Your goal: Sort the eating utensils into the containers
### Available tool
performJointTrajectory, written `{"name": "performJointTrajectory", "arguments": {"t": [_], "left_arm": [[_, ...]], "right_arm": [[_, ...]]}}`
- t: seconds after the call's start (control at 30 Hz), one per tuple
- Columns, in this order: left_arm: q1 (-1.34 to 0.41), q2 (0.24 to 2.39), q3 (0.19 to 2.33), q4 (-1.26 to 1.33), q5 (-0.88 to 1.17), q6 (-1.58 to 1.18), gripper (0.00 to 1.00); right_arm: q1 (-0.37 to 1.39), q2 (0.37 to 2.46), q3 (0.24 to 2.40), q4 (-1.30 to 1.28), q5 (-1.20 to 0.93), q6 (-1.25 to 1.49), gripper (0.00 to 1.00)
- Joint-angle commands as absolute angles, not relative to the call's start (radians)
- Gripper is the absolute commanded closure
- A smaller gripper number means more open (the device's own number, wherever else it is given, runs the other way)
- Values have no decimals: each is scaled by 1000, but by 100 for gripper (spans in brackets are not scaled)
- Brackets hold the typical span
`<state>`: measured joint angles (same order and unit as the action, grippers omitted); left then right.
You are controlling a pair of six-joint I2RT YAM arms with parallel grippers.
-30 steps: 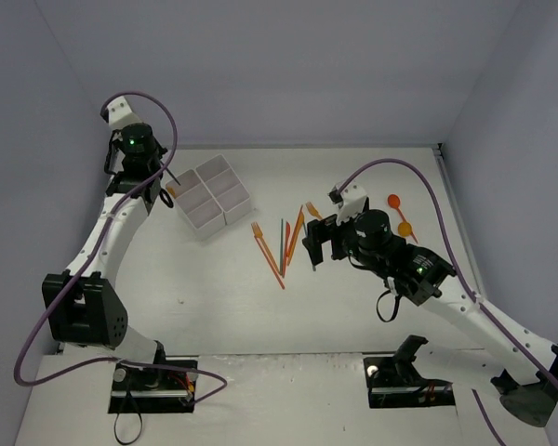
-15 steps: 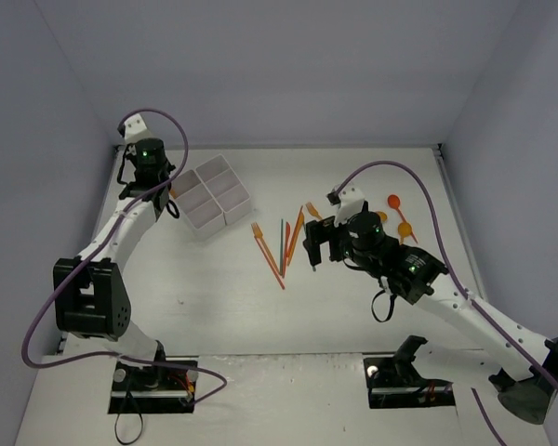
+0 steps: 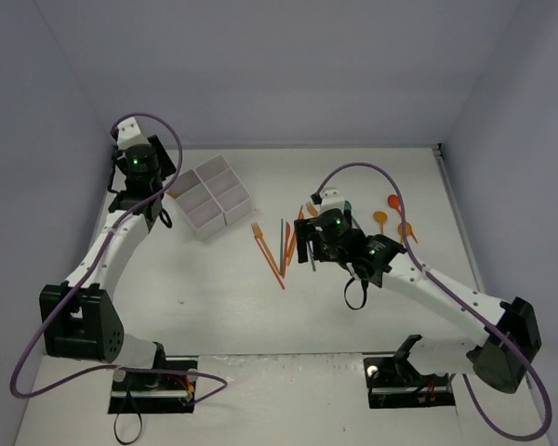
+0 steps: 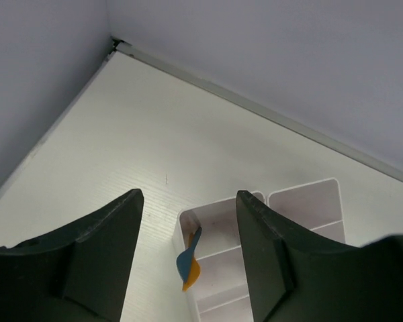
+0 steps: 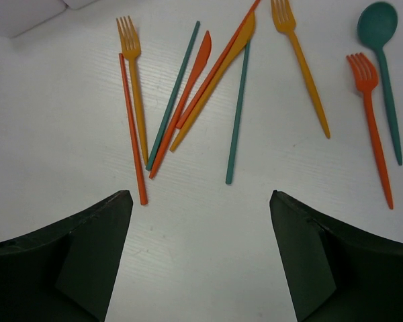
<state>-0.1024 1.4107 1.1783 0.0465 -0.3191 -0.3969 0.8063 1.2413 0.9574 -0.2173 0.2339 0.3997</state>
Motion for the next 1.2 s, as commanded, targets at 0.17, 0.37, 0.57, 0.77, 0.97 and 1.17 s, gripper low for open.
{"name": "performJointTrajectory", "arguments": {"t": [0.17,0.37,0.57,0.77,0.97,1.17], "left_arm": [[-106,1190,1311,-324,-169,-354,41],[-110,1083,1262,-457,-50,-367,41],[-110,1014,1222,-544,-4,-364,41],[-110,994,1192,-558,11,-371,41],[-111,999,1193,-561,51,-376,41],[-112,1014,1195,-560,67,-381,41]], "right_arm": [[797,1527,1075,-198,281,560,37],[795,1646,1121,-195,216,573,46],[796,1719,1134,-188,182,598,58],[796,1759,1147,-181,163,618,60],[797,1812,1159,-173,156,633,62],[798,1831,1171,-166,147,639,66]]}}
